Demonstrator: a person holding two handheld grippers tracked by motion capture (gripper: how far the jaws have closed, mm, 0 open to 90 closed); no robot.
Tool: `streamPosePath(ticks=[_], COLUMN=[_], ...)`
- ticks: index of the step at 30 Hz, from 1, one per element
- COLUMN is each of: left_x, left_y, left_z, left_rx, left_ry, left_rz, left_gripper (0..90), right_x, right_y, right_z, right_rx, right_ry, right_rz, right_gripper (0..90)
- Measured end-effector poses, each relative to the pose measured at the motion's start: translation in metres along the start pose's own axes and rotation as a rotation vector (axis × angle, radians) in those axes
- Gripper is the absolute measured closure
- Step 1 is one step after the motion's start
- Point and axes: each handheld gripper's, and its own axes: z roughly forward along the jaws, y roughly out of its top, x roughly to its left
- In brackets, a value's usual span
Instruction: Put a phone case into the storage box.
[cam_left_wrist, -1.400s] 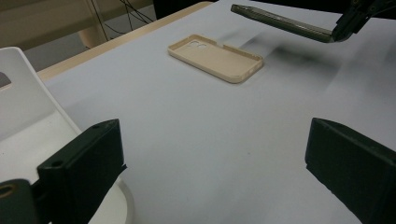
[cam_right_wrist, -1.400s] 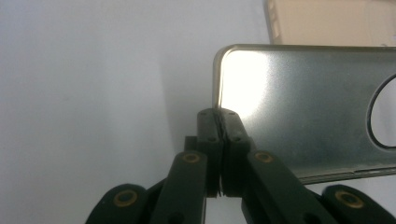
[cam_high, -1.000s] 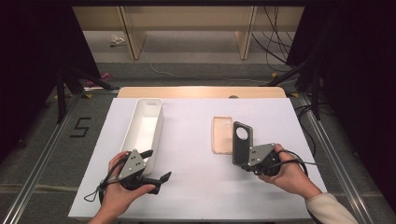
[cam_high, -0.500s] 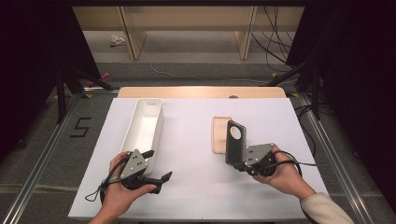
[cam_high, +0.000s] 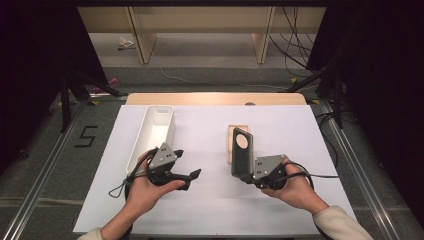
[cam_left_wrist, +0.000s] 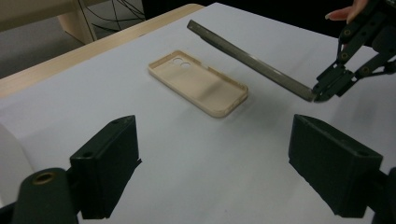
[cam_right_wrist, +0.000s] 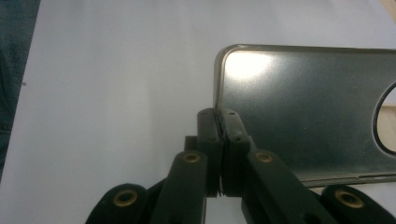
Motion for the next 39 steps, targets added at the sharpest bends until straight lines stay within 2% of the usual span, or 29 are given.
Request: streamPosePath(ticks=[5, 6, 7, 9, 13, 17, 19, 23, 26, 32, 35, 39], left_x=[0.001, 0.001, 0.004, 0.007, 0.012, 0.018, 0.021, 0.026, 0.028, 0.028, 0.030, 0.032], left_y=[0.025, 0.025, 0.034, 0.043, 0.059, 0.071, 0.074, 0.076, 0.077, 0.080, 0.080, 0.079], left_z=[0.019, 0.019, 0.027, 0.035, 0.050, 0.065, 0.074, 0.090, 0.100, 0.112, 0.119, 0.123], left_rx=[0.035, 0.035, 0.060, 0.081, 0.099, 0.132, 0.158, 0.209, 0.237, 0.272, 0.296, 0.323], left_ry=[0.012, 0.012, 0.014, 0.016, 0.020, 0.037, 0.039, 0.013, 0.011, 0.004, 0.009, 0.001], left_rz=[0.005, 0.005, -0.001, -0.018, -0.048, -0.056, -0.073, -0.153, -0.185, -0.204, -0.226, -0.253], left_gripper=[15.4, 15.4, 15.4, 15.9, 18.4, 22.8, 25.2, 30.6, 32.8, 39.0, 42.9, 47.4], right_x=[0.002, 0.002, 0.003, 0.005, 0.006, 0.008, 0.009, 0.011, 0.013, 0.013, 0.013, 0.015], right_y=[0.005, 0.005, 0.007, 0.008, 0.011, 0.014, 0.015, 0.018, 0.019, 0.021, 0.022, 0.023], right_z=[0.003, 0.003, 0.004, 0.005, 0.008, 0.011, 0.012, 0.014, 0.015, 0.016, 0.017, 0.017], right_rx=[-0.003, -0.003, -0.006, 0.004, 0.006, 0.014, 0.017, 0.020, 0.027, 0.035, 0.032, 0.040], right_ry=[0.003, 0.003, 0.003, 0.003, 0.007, 0.020, 0.020, 0.018, 0.019, 0.009, 0.000, 0.006], right_rz=[-0.014, -0.014, -0.022, -0.033, -0.046, -0.052, -0.058, -0.075, -0.077, -0.102, -0.117, -0.108], right_gripper=[89.4, 89.4, 89.4, 89.4, 89.3, 89.4, 89.4, 89.4, 89.4, 89.4, 89.4, 89.4])
